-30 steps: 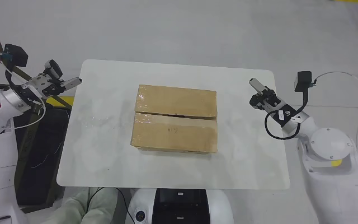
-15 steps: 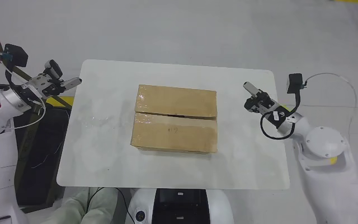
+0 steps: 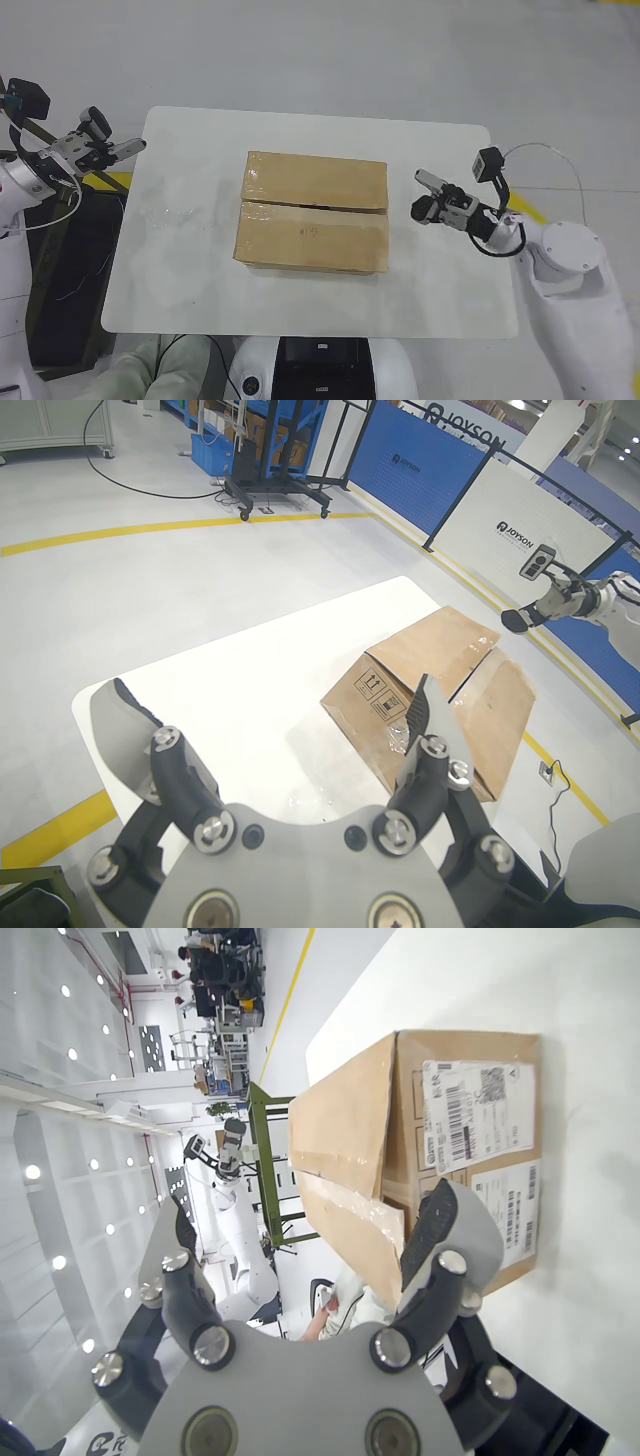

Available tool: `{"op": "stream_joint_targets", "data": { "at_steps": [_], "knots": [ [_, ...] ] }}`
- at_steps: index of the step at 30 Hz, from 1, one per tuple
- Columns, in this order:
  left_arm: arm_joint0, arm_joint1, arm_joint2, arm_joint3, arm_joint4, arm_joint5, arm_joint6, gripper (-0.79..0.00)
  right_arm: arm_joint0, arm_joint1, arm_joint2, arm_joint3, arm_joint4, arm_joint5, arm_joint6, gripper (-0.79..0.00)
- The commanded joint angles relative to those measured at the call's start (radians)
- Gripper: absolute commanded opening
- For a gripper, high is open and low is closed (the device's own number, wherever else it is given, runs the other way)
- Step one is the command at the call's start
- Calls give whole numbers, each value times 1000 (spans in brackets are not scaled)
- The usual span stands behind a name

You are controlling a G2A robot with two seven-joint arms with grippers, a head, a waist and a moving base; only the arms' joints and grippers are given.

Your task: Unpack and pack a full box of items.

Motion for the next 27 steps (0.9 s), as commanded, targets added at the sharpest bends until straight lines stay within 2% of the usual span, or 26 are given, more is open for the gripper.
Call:
{"op": "stream_joint_targets", "data": {
  "at_steps": [1, 12, 27],
  "knots": [
    [0, 0, 0, 0, 0, 0, 0, 0, 1, 1, -9, 13, 5, -23, 23, 0],
    [0, 0, 0, 0, 0, 0, 0, 0, 8, 6, -56, 81, 8, -124, 87, 0],
    [0, 0, 0, 0, 0, 0, 0, 0, 33, 5, -127, 114, 23, -159, 88, 0]
  ]
}}
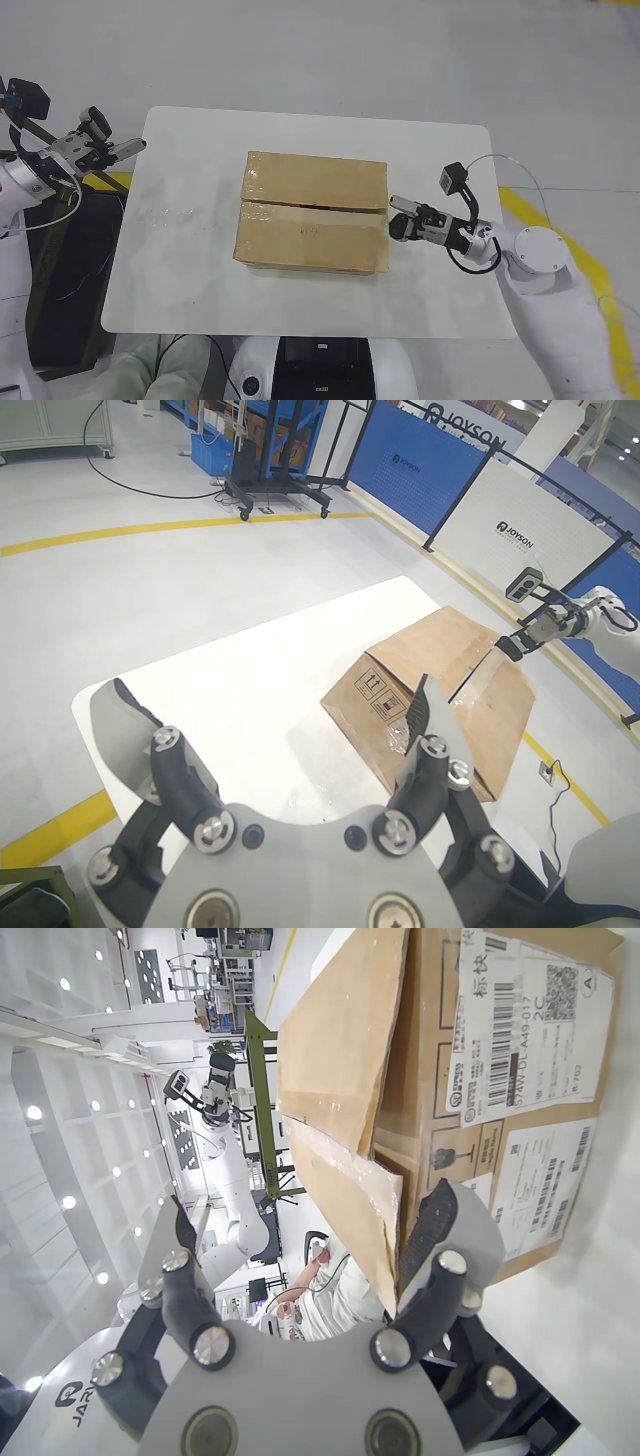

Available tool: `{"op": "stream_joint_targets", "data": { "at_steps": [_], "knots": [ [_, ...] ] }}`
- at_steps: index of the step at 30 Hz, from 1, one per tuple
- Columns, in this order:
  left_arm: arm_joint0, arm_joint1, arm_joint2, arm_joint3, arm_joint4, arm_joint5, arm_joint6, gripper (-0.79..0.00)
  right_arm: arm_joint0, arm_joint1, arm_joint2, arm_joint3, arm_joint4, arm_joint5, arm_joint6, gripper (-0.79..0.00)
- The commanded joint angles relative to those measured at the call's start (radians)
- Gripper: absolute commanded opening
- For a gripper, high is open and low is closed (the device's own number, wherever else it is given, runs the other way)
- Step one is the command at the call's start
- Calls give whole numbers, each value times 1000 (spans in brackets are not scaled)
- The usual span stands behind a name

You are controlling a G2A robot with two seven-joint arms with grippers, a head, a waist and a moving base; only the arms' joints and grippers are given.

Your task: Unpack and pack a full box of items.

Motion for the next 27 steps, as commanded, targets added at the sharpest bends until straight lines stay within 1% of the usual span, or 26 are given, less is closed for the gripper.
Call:
{"op": "stream_joint_targets", "data": {
  "at_steps": [1, 12, 18, 27],
  "knots": [
    [0, 0, 0, 0, 0, 0, 0, 0, 4, 0, -5, 4, 4, -3, -1, 0],
    [0, 0, 0, 0, 0, 0, 0, 0, 2, 4, 5, -6, 68, -24, 8, 0],
    [0, 0, 0, 0, 0, 0, 0, 0, -9, 8, 27, -7, 140, -47, 49, 0],
    [0, 0, 0, 0, 0, 0, 0, 0, 2, 7, 12, 4, 232, -79, 104, 0]
  ]
}}
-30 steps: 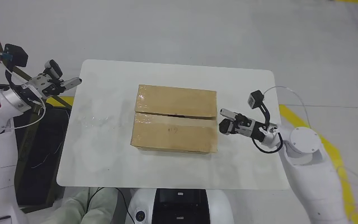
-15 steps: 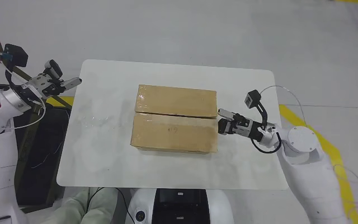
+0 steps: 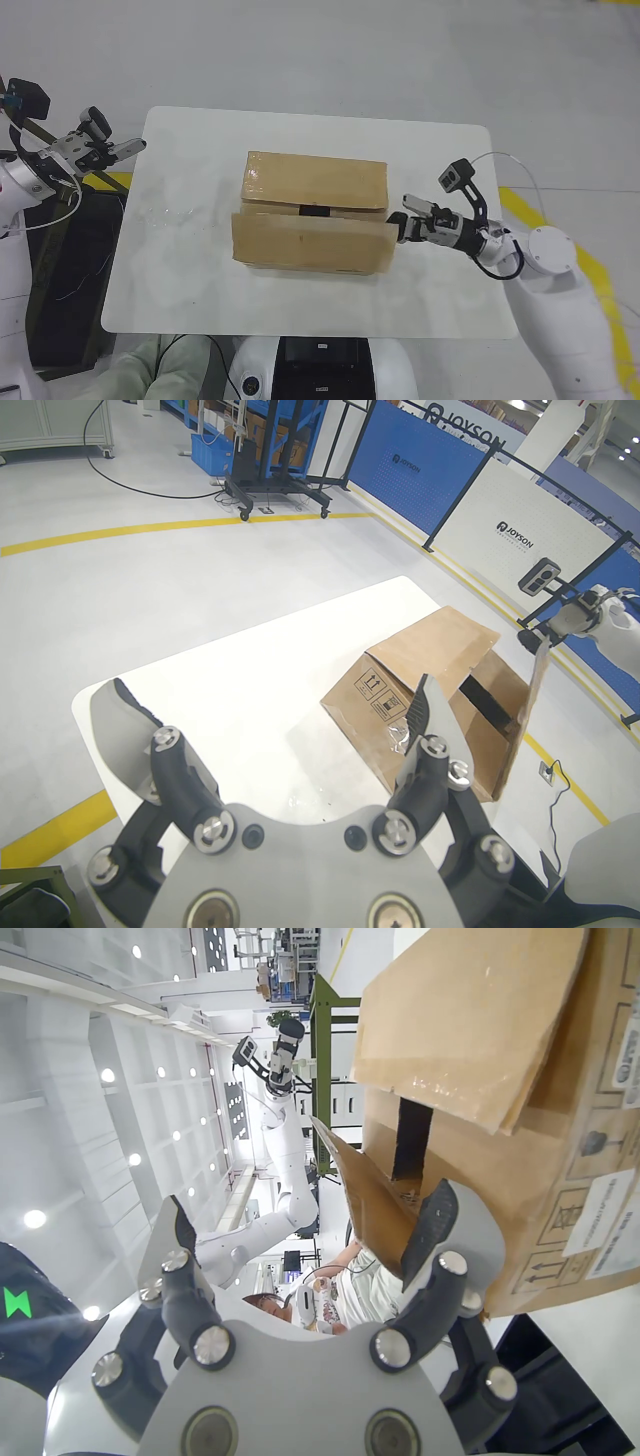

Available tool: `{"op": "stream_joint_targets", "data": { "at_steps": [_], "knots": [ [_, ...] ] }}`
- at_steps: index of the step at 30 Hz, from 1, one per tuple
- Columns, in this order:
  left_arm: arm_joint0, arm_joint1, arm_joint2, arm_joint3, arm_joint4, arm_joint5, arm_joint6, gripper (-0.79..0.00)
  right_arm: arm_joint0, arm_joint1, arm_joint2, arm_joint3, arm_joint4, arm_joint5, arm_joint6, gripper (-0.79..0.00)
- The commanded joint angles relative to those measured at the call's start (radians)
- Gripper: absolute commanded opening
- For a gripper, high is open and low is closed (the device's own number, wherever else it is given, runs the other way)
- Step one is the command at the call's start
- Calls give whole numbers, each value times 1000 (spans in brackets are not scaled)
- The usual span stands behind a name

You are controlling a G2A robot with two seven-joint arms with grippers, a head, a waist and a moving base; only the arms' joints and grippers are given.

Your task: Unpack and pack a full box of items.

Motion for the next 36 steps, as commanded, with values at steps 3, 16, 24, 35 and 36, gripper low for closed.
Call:
{"op": "stream_joint_targets", "data": {
  "at_steps": [3, 16, 24, 35, 36],
  "knots": [
    [0, 0, 0, 0, 0, 0, 0, 0, 5, 0, -8, 10, 38, -10, 35, 0],
    [0, 0, 0, 0, 0, 0, 0, 0, 26, 6, -38, -25, 94, -20, 182, 0],
    [0, 0, 0, 0, 0, 0, 0, 0, 37, 11, -78, -77, 78, 3, 257, 0],
    [0, 0, 0, 0, 0, 0, 0, 0, 66, 18, -176, -148, -38, 21, 344, 0],
    [0, 0, 0, 0, 0, 0, 0, 0, 69, 18, -188, -148, -54, 15, 351, 0]
  ]
}}
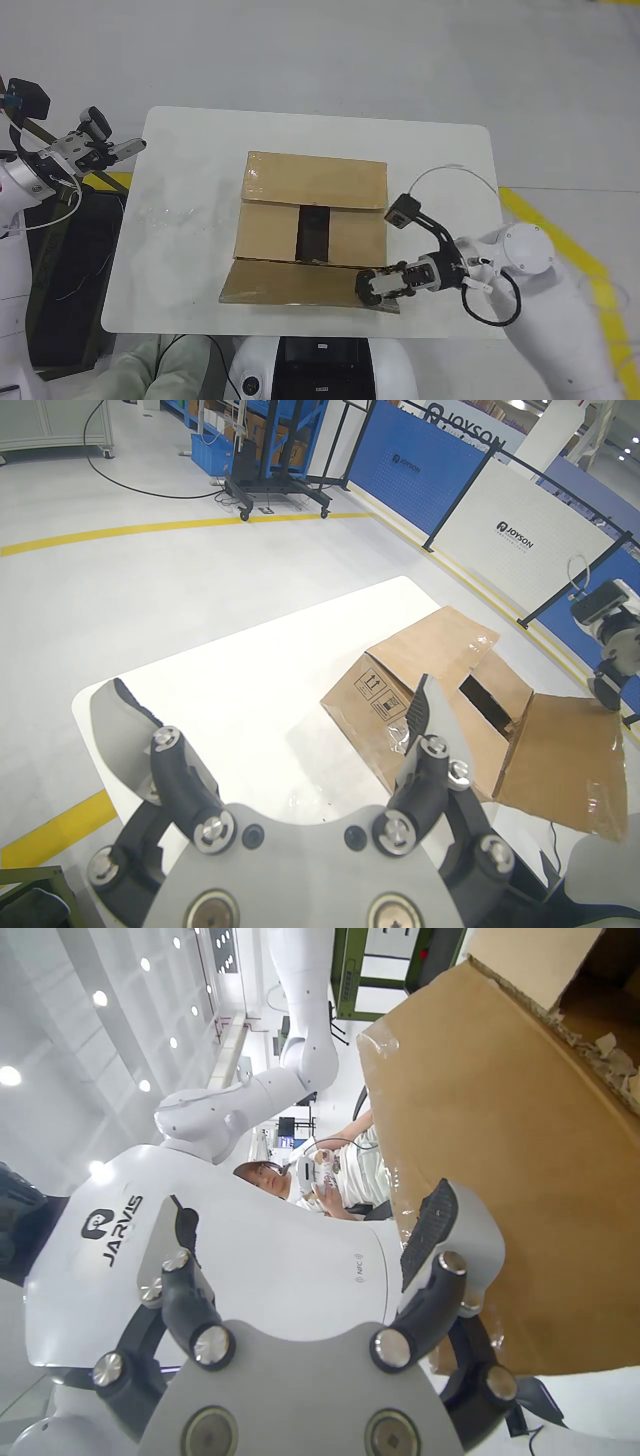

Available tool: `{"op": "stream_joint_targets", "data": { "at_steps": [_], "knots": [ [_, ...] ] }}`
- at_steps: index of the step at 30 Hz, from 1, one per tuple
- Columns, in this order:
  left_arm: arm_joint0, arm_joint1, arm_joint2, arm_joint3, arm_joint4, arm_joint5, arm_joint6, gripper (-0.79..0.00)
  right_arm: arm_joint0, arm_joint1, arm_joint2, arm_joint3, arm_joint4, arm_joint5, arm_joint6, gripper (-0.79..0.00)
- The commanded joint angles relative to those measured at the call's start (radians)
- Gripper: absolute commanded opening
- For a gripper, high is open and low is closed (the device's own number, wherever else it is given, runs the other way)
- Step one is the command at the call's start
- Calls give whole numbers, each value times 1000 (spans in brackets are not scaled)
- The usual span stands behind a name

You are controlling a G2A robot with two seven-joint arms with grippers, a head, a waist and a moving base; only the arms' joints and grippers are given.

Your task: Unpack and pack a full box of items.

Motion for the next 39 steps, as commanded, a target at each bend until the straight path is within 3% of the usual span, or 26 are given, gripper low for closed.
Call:
{"op": "stream_joint_targets", "data": {
  "at_steps": [1, 16, 32, 39],
  "knots": [
    [0, 0, 0, 0, 0, 0, 0, 0, 6, 0, -27, 0, -27, -12, 16, 0],
    [0, 0, 0, 0, 0, 0, 0, 0, 67, -4, -172, 42, -159, -29, 27, 0],
    [0, 0, 0, 0, 0, 0, 0, 0, 102, 4, -292, -16, -471, 8, -29, 0],
    [0, 0, 0, 0, 0, 0, 0, 0, 113, 4, -331, -19, -532, 34, -64, 0]
  ]
}}
